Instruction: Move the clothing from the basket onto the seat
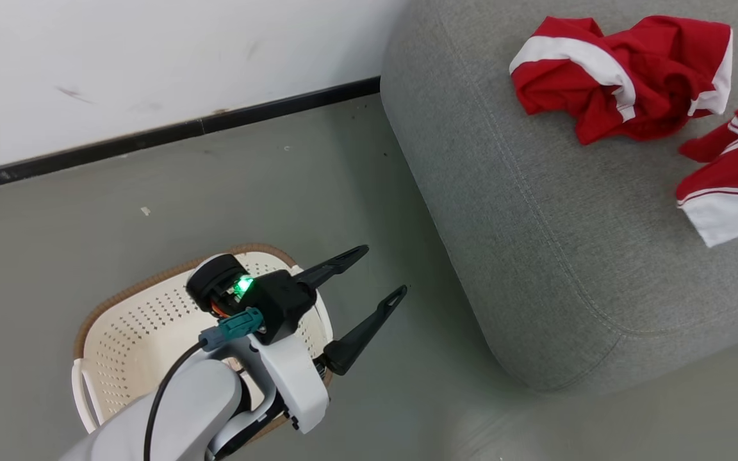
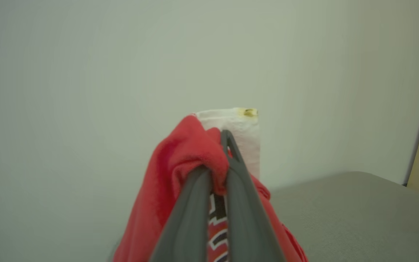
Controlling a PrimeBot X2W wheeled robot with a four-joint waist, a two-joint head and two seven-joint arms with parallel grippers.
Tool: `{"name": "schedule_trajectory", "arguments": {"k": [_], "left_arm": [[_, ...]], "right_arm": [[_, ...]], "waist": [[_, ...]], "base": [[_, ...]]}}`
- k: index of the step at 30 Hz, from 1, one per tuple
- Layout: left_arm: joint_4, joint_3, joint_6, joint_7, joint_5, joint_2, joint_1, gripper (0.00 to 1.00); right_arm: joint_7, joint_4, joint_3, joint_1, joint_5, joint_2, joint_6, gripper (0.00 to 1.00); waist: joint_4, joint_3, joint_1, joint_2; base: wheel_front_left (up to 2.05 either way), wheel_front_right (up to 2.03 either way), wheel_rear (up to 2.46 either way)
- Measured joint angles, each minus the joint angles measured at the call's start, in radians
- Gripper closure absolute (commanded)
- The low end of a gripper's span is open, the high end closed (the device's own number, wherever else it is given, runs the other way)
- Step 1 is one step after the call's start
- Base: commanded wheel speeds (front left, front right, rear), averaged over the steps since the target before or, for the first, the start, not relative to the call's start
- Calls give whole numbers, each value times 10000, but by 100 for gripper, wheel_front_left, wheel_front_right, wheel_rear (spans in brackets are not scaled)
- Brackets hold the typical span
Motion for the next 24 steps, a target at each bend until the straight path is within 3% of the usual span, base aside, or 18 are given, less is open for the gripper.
{"name": "schedule_trajectory", "arguments": {"k": [13, 24], "left_arm": [[-732, 291, 286, 322, 17, 669, 22, 0], [-1400, 696, 545, 322, 144, 1103, 12, 0]], "right_arm": [[0, 1315, -6, -1107, 6, 98, 0, 100], [0, 2339, 725, -1552, -313, 451, 0, 100]], "waist": [[140, 969, 0, 0], [276, 1878, 0, 0]], "base": [[0, 0, 0], [0, 0, 0]]}}
